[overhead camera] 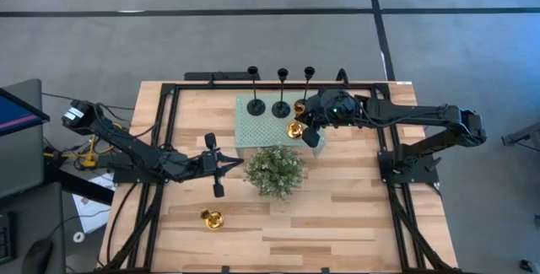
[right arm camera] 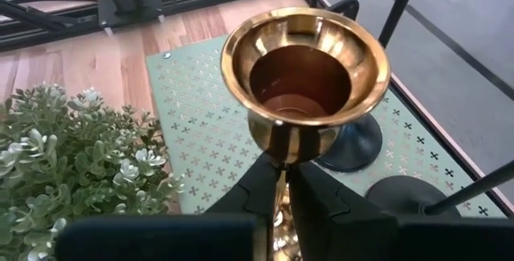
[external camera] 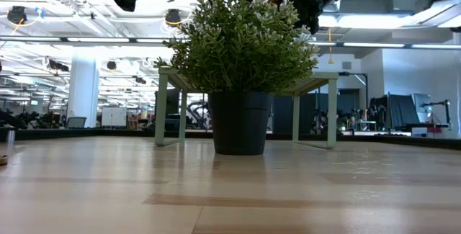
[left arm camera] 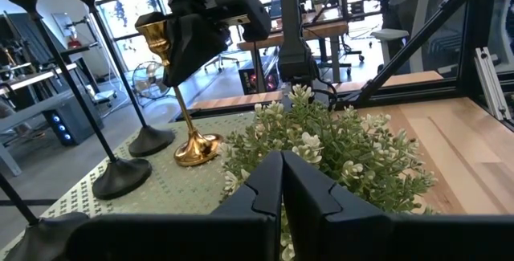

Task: Pick & Place candle stick holders
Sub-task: Put the right gold candle holder on the shelf, then put the gold candle holder on the shelf

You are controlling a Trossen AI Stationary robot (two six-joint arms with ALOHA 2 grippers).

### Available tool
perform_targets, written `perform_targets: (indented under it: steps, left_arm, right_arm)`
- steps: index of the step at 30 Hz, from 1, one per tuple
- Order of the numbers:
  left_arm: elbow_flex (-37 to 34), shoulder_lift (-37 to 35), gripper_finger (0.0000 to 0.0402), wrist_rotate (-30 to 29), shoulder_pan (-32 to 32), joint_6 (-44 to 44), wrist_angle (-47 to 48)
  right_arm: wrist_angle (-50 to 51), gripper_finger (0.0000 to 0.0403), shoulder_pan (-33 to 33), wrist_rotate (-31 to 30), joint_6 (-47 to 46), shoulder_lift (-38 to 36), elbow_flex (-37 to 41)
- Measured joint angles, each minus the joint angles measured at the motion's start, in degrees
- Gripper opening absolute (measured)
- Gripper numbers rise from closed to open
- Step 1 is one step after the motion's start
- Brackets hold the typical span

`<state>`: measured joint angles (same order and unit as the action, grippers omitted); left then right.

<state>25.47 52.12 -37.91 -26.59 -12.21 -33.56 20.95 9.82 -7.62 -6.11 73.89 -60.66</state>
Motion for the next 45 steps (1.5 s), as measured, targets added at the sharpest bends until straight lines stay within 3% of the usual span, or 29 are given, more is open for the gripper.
perform_targets:
  steps: [9,15,22,27,32,37,45]
  left_arm:
    - [0.0,0.0,0.0011,0.0,0.0,0.0,0.0]
    - [0.0,0.0,0.0011,0.0,0.0,0.0,0.0]
    - [0.0,0.0,0.0011,0.0,0.0,0.0,0.0]
    - [0.0,0.0,0.0011,0.0,0.0,0.0,0.0]
    - [0.0,-0.5,0.0011,0.0,-1.3,0.0,0.1]
    - [0.0,-3.5,0.0011,1.0,-5.2,0.0,0.1]
    - [0.0,-10.9,0.0006,11.3,-14.2,0.8,7.3]
  right_arm:
    - [0.7,0.0087,0.0,0.0,2.0,0.0,-0.3]
    - [12.0,0.0112,0.0,0.1,3.9,-1.4,-6.3]
    - [28.0,0.0108,-1.4,0.0,3.6,-4.9,-15.5]
    - [32.1,0.007,-4.5,0.1,1.1,-9.9,-15.5]
    - [29.8,0.0007,-9.6,-1.6,0.0,-14.3,-10.5]
    - [22.6,0.0006,-14.9,-5.4,-4.0,-16.4,-3.5]
    - [7.8,0.0001,-21.6,-7.7,-6.0,-16.2,6.4]
